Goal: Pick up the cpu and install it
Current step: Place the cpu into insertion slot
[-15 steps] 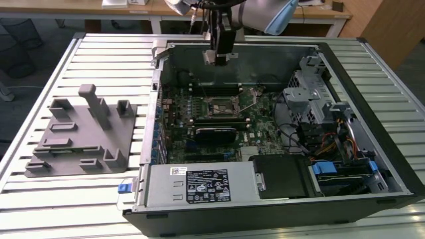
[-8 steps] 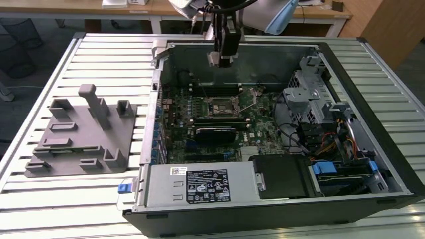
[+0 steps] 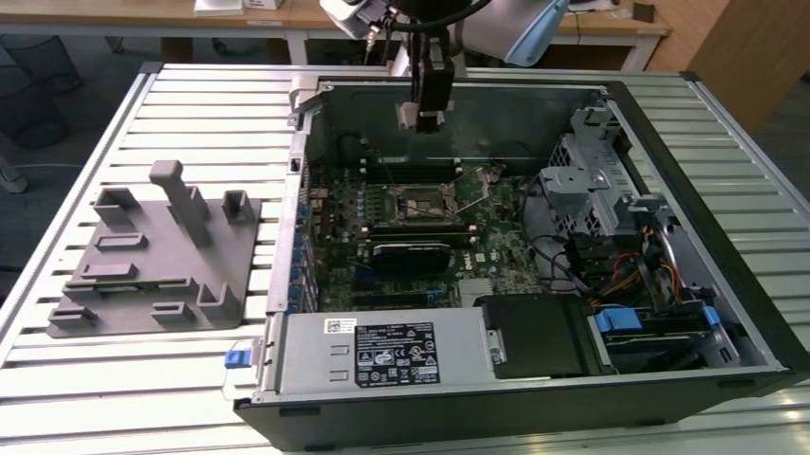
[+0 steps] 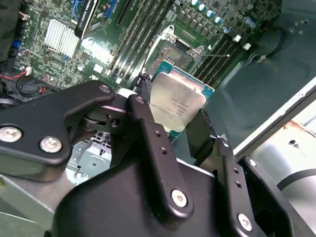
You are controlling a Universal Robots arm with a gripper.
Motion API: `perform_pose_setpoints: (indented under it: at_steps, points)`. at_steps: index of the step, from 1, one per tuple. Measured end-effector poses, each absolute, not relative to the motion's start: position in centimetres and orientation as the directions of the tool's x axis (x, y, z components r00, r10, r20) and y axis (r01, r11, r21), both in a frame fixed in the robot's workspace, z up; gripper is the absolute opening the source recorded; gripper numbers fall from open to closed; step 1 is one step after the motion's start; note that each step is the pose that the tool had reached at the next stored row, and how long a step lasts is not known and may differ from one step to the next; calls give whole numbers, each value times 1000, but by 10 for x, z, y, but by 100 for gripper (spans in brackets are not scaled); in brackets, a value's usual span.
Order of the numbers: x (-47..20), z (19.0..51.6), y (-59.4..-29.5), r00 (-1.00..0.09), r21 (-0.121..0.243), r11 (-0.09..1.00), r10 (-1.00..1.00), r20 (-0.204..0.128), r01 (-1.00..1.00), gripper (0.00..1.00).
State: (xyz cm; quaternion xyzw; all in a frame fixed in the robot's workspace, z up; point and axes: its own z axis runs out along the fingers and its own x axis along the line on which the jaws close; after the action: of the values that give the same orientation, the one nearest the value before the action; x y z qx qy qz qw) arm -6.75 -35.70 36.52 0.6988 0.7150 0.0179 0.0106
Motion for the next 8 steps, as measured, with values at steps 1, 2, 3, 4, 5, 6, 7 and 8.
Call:
perform_pose_setpoints:
  at_steps: [1, 2, 3, 4, 5, 6, 7, 8]
  points:
    - [-67, 365, -357, -22, 40, 22, 1000, 10, 999, 53]
    - [-67, 365, -357, -21, 40, 21, 1000, 10, 999, 53]
    - [-67, 364, -357, -20, 40, 20, 1000, 10, 999, 53]
    - [-67, 364, -357, -19, 40, 18, 1000, 10, 999, 53]
    - [-67, 364, -357, -17, 40, 16, 1000, 10, 999, 53]
    - [-67, 362, -357, -13, 40, 13, 1000, 9, 999, 53]
    - [-67, 361, -356, -6, 40, 6, 1000, 10, 999, 53]
    - [-67, 360, -356, 7, 40, -7, 1000, 10, 999, 53]
